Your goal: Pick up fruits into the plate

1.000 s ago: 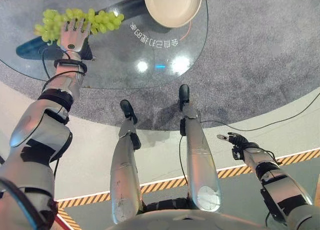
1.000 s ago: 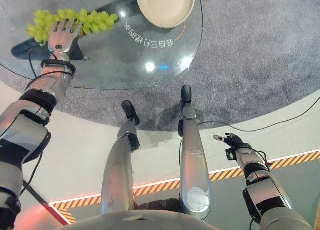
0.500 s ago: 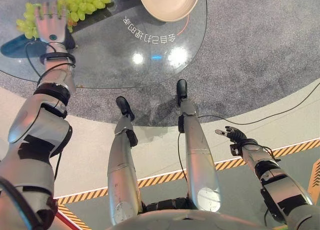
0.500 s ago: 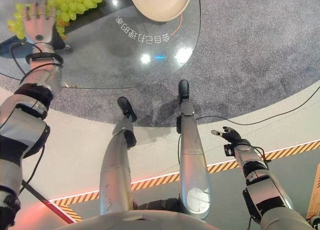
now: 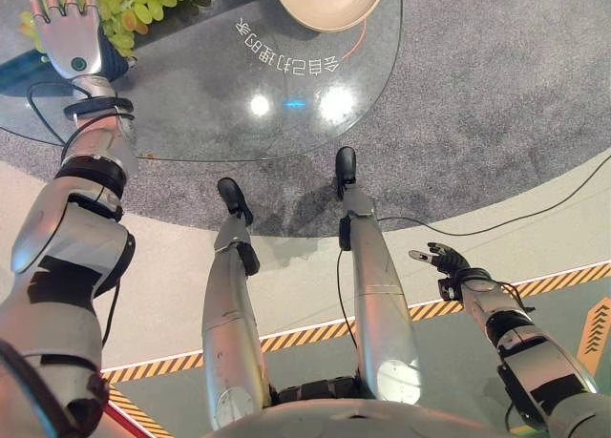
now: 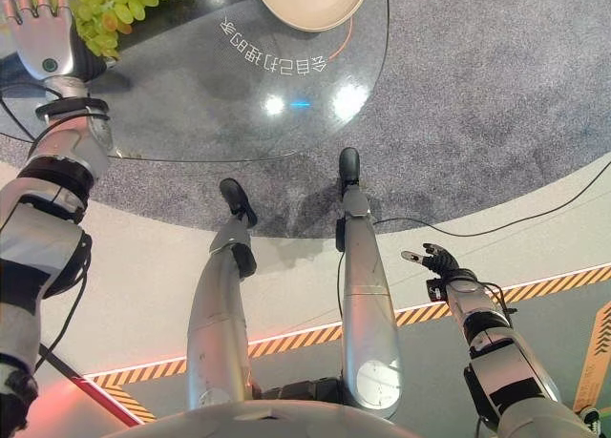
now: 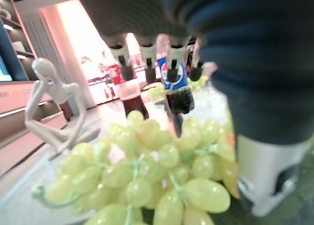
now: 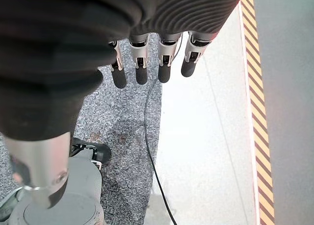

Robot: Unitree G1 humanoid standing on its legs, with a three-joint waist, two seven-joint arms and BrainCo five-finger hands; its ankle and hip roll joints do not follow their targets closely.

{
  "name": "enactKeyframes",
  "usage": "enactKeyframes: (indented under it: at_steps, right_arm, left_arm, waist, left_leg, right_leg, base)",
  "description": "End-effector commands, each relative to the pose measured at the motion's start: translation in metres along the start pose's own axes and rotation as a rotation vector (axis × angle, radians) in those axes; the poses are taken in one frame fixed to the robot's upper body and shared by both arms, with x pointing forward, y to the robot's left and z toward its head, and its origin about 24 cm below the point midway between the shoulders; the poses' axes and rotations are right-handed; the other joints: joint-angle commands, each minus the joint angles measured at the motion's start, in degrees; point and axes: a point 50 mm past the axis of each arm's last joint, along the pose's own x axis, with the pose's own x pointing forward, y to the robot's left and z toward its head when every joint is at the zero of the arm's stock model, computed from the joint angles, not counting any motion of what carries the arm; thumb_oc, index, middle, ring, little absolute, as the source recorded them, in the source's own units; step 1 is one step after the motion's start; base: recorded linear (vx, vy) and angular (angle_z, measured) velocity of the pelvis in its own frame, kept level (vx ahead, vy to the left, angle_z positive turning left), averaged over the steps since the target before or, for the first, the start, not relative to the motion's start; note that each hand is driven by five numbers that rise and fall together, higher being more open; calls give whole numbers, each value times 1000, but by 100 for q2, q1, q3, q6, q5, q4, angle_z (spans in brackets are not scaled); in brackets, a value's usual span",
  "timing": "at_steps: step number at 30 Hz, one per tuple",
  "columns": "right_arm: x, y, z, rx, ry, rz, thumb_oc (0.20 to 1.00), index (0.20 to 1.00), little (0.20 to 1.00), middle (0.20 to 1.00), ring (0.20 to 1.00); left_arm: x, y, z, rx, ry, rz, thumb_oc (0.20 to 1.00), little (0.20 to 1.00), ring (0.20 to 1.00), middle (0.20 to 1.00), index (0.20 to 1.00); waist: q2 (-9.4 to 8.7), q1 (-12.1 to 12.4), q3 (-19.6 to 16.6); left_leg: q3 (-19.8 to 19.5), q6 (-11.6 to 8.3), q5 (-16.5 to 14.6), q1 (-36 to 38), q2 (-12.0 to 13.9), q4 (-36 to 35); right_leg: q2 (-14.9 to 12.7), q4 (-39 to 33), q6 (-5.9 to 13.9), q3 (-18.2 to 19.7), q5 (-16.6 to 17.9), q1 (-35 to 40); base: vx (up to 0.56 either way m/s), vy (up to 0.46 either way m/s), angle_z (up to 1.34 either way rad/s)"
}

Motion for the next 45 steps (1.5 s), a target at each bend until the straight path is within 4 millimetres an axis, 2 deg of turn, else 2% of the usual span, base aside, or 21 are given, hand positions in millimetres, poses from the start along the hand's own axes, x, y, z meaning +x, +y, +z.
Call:
enactKeyframes:
  at_steps: [1, 6, 7, 18, 25, 29, 40, 42, 45]
  right_arm:
    - [-10, -3, -37, -29, 86, -8, 1000, 1000, 1000, 1000, 1000]
    - [-11, -6, -41, -33, 88, -5, 1000, 1000, 1000, 1000, 1000]
    - [-12, -6, -44, -35, 96, -4, 1000, 1000, 1000, 1000, 1000]
    - [-12, -11, -41, -33, 85, -10, 1000, 1000, 1000, 1000, 1000]
    - [-16, -19, -46, -43, 83, -23, 1000, 1000, 1000, 1000, 1000]
    - [-16, -22, -42, -37, 69, -30, 1000, 1000, 1000, 1000, 1000]
    - [-18, -23, -42, -4, 42, 0, 1000, 1000, 1000, 1000, 1000]
    - [-19, -22, -41, 11, 35, 5, 1000, 1000, 1000, 1000, 1000]
    - [-18, -20, -38, 34, 8, 16, 1000, 1000, 1000, 1000, 1000]
  left_arm:
    - [17, 21, -38, 39, 97, 93, 1000, 1000, 1000, 1000, 1000]
    - [26, 26, -36, 40, 89, 83, 1000, 1000, 1000, 1000, 1000]
    - [25, 24, -34, 47, 77, 58, 1000, 1000, 1000, 1000, 1000]
    - [17, 0, -42, 25, 189, -367, 1000, 1000, 1000, 1000, 1000]
    - [12, -8, -51, -71, 263, -538, 1000, 1000, 1000, 1000, 1000]
    - [-1, -18, -63, -83, 361, -707, 1000, 1000, 1000, 1000, 1000]
    - [-10, -14, -96, 83, 468, -680, 1000, 1000, 1000, 1000, 1000]
    - [-8, -11, -97, 225, 399, -639, 1000, 1000, 1000, 1000, 1000]
    - [-9, -7, -104, 351, 394, -572, 1000, 1000, 1000, 1000, 1000]
  waist:
    - [-232, 64, -170]
    - [-260, 19, -170]
    - [-249, 24, -170]
    - [-277, -96, -170]
    - [-230, -162, -170]
    - [-218, -194, -170]
    - [-374, -188, -170]
    - [-411, -186, -170]
    - [-478, -171, -170]
  left_leg:
    - [-16, 144, -701, -235, -567, 534]
    - [1, 165, -726, -310, -548, 591]
    - [-51, 128, -937, -203, -540, 664]
    - [90, 99, -908, -109, -498, 576]
    - [225, 89, -890, 49, -478, 507]
    - [287, 76, -877, 184, -480, 455]
    - [250, 115, -891, 188, -429, 534]
    - [219, 129, -883, 168, -432, 525]
    - [138, 153, -897, 97, -434, 544]
  right_leg:
    - [562, 194, -291, -194, -524, 126]
    - [570, 221, -293, -176, -503, 49]
    - [589, 307, -257, -163, -696, 149]
    - [553, 128, -195, -180, -581, 228]
    - [521, 27, -171, -191, -530, 341]
    - [501, -99, -156, -197, -478, 468]
    - [573, -113, -198, -208, -454, 552]
    - [616, -112, -211, -180, -444, 541]
    - [684, -71, -219, -149, -447, 495]
  base:
    - [0, 0, 0]
    - [15, 5, 0]
    - [73, 30, -1]
    - [7, 27, -1]
    - [7, 30, -1]
    - [3, 8, 0]
    - [0, 0, 0]
    - [0, 0, 0]
    - [-4, -10, 0]
